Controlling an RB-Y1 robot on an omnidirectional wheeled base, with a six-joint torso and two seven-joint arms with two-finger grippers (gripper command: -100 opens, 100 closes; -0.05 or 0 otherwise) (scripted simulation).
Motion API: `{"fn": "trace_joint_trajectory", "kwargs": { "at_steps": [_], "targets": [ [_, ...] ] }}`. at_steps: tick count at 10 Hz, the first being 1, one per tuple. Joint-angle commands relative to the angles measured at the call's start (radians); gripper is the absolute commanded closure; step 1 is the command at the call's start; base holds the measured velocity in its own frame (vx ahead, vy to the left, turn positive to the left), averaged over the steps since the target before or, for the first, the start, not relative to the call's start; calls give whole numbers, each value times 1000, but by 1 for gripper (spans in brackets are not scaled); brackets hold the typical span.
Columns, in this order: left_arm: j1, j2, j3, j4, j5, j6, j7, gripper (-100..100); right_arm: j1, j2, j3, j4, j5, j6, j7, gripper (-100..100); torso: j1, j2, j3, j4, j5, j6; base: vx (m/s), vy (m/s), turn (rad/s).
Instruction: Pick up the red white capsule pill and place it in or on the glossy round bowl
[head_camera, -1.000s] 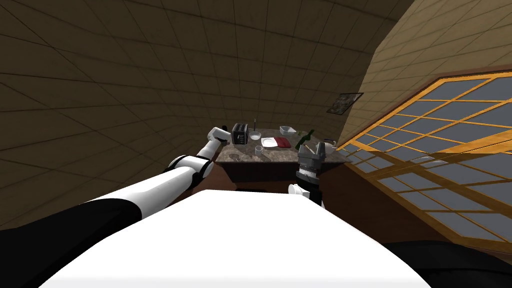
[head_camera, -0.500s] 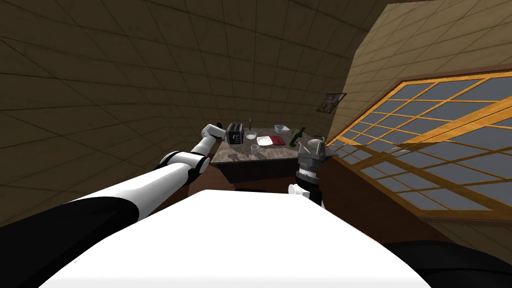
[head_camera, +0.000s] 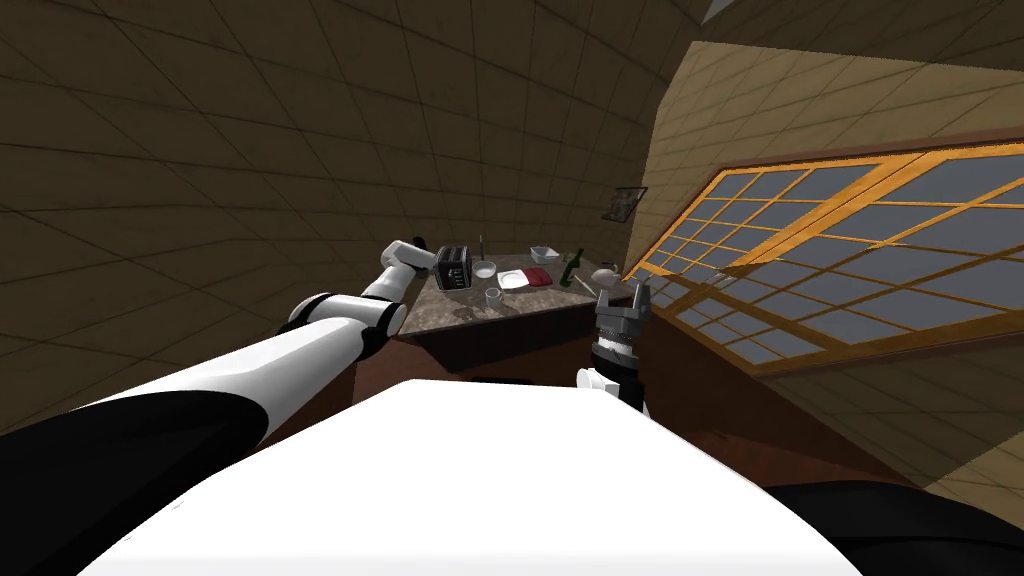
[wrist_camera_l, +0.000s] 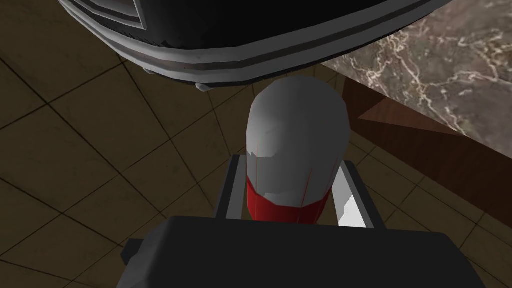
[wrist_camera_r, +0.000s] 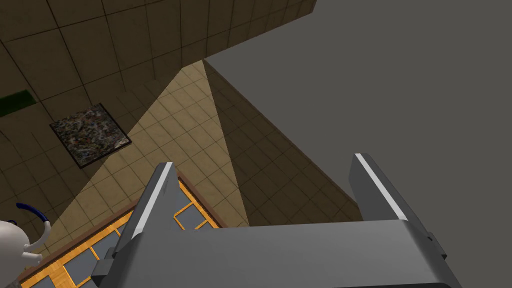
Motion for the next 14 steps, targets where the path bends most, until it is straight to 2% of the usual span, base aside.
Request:
{"fn": "trace_joint_trajectory", "kwargs": {
  "at_steps": [1,2,3,4,6,7,11,14],
  "targets": [
    [-10,29,20,42,5,-38,-3,100,0,0,0,0,0,0,0,0,0,0,0,0,0,0,11,-43,-240],
    [-10,29,20,42,5,-38,-3,100,0,0,0,0,0,0,0,0,0,-1,-1,0,0,2,12,-25,-100],
    [-18,52,36,73,9,-65,-6,100,0,0,0,0,0,0,0,0,1,-3,-2,0,1,3,5,-38,-203],
    [-18,52,36,77,9,-65,-6,100,0,0,0,0,0,0,0,0,-1,-5,-3,0,0,7,7,-26,-109],
    [-31,94,72,144,21,-113,-14,100,0,0,0,0,0,0,0,0,-4,-12,-7,-2,1,14,30,-44,-301],
    [-31,94,72,144,21,-113,-14,100,0,0,0,0,0,0,0,0,-6,-17,-10,-3,1,18,29,-37,-166],
    [-45,166,145,268,56,-188,-33,100,0,0,0,0,0,0,0,0,-7,-29,-18,-7,3,25,42,-61,-335],
    [-47,208,197,343,87,-221,-49,100,0,0,0,0,0,0,0,0,-4,-38,-24,-11,6,28,68,-47,-297]
  ]
}}
